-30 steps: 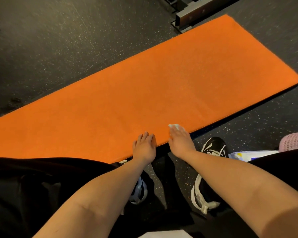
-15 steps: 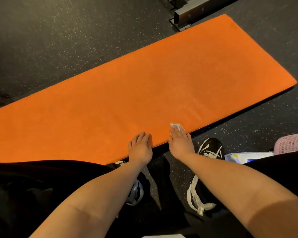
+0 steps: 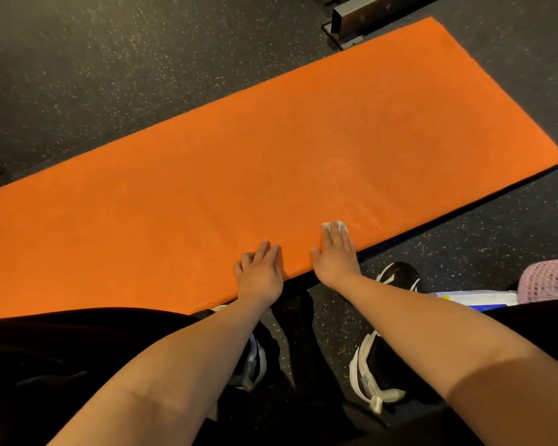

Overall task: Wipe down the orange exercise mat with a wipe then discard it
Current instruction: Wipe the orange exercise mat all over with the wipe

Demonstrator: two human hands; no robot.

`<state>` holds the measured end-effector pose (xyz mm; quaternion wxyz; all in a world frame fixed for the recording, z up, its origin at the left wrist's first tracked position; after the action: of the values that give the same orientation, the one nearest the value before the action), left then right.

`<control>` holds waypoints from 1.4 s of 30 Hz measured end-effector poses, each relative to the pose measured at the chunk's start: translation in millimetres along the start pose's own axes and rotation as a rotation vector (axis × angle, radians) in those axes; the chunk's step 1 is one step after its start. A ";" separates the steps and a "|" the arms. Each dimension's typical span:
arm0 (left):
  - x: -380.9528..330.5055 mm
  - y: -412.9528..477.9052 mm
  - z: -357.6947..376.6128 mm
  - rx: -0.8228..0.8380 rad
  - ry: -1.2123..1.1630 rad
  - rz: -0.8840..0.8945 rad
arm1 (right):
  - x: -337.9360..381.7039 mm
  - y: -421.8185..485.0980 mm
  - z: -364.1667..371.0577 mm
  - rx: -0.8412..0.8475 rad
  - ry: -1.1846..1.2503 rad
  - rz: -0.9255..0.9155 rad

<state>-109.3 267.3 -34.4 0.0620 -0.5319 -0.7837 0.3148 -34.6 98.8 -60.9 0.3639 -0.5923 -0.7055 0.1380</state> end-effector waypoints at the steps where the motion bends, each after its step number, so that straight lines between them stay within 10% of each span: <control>1: -0.2 1.7 -1.2 -0.008 -0.002 -0.004 | 5.1 0.5 0.7 0.005 -0.016 -0.019; 8: -2.3 23.3 -12.7 -0.058 -0.048 -0.048 | 57.2 -0.1 23.9 0.099 -0.167 -0.450; 16: 6.1 45.0 -9.6 0.015 -0.009 -0.055 | 22.1 55.9 -23.2 0.060 -0.063 0.017; 24: 10.5 45.2 -0.4 -0.095 -0.096 -0.066 | 69.9 48.4 14.8 0.205 -0.240 -0.499; 32: 11.9 47.1 6.0 -0.052 -0.012 -0.051 | 34.3 75.2 -17.0 0.045 -0.128 -0.087; 42: 10.9 38.6 4.5 -0.085 -0.053 -0.015 | 37.7 20.1 17.2 0.058 -0.234 -0.406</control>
<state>-85.3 283.9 -62.1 0.0211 -0.5196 -0.8017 0.2947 -32.7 143.4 -72.3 0.3167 -0.4078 -0.8432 0.1497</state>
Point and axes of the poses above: each hand's wrist, its own y-axis towards the middle knuckle, its own z-axis out of the palm, x = y × z, the point moved 5 cm from there along y, towards the middle knuckle, and after that the axes turned 6 degrees about x, right-handed, at the moved point
